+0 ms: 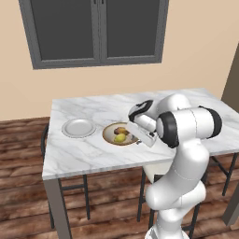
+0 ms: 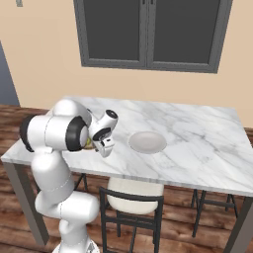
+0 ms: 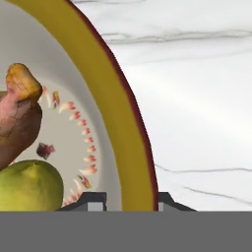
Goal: Pick the chicken drumstick and lemon from their plates and place them in the bowl. Then put the bowl in the fridge.
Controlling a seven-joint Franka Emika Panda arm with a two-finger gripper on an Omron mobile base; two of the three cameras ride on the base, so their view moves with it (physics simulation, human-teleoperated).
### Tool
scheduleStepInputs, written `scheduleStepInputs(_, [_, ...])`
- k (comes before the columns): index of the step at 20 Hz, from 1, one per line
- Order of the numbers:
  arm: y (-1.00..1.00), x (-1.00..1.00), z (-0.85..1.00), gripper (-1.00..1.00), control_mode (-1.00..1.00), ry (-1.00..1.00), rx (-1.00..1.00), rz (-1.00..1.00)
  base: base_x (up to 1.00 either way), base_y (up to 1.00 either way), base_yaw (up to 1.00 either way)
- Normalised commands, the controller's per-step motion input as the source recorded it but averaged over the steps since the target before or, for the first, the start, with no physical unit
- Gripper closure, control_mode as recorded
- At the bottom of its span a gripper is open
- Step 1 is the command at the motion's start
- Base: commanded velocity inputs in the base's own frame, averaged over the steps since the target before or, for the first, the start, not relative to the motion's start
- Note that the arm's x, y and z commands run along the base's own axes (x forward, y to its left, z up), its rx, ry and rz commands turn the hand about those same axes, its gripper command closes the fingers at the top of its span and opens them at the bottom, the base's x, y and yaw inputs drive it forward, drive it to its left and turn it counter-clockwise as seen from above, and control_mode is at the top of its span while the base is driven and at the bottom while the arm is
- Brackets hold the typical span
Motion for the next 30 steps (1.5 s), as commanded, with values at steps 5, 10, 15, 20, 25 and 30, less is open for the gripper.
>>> scheduleStepInputs(5, [0.00,-0.13,0.29,1.00,-1.00,0.00,0.07,0.00,0.00,0.00,0.00])
scheduleStepInputs(10, [0.00,-0.29,0.28,1.00,-1.00,-0.03,0.08,0.00,0.00,0.00,0.00])
scheduleStepInputs(15, [-0.03,-0.33,0.32,1.00,-1.00,-0.02,0.04,0.00,0.00,0.00,0.00])
scheduleStepInputs(20, [-0.05,-0.43,0.28,1.00,-1.00,-0.05,0.03,0.00,0.00,0.00,0.00])
scheduleStepInputs(25, [-0.05,-0.42,0.25,1.00,-1.00,-0.08,0.00,0.00,0.00,0.00,0.00])
scheduleStepInputs(30, [-0.09,-0.35,0.22,1.00,-1.00,-0.06,0.00,0.00,0.00,0.00,0.00])
